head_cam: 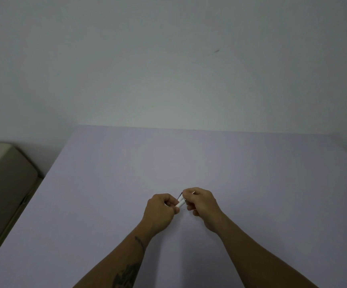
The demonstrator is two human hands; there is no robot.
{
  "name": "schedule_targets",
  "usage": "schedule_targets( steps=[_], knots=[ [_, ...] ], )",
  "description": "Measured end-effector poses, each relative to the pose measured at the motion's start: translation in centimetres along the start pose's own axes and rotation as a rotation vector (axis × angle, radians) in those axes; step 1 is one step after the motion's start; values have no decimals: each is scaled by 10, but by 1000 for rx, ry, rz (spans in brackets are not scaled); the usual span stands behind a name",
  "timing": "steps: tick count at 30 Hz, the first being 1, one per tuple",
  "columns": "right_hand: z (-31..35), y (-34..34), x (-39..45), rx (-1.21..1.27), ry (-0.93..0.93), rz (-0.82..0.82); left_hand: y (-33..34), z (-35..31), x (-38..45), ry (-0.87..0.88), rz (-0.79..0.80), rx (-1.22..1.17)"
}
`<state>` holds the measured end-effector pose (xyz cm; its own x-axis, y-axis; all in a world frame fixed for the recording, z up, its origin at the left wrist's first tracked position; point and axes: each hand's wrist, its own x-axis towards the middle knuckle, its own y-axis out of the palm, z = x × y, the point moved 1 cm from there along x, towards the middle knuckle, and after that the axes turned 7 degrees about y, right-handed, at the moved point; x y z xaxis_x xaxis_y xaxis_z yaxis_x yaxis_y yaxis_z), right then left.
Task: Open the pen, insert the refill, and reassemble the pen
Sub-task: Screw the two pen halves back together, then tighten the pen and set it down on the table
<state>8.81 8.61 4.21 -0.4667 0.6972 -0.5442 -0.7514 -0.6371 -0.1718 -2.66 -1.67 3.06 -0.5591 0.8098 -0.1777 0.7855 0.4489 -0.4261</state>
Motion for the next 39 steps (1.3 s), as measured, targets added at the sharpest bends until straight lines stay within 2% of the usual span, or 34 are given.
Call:
schedule_targets(
  steps=[2,11,13,17,20,27,32,35,39],
  knots=[
    [0,-3,0,62,-5,52,-2,-1,1,-2,-4,-6],
    [-2,2,-1,-125,-35,-160,4,-6,-2,17,3,-29],
    [-2,1,-2,-76,-9,-109,3,-6,-2,12,0,-31],
    [-1,-5,-5,235,128,97,2,-4,-3,3,-9,-20],
    [-5,-10,-6,295,174,175,3,-2,-5,-1,-9,-24],
    [-8,-4,-5,143,100,-33,10,0,-8,-2,-17,-17],
    [-8,4,-2,41,81,-145,14,3,-8,31,-82,68],
    [-9,6,2,15,68,-151,16,5,-9,38,-129,131],
    [-10,3,7,-42,42,-81,13,12,-9,11,-156,127]
  ],
)
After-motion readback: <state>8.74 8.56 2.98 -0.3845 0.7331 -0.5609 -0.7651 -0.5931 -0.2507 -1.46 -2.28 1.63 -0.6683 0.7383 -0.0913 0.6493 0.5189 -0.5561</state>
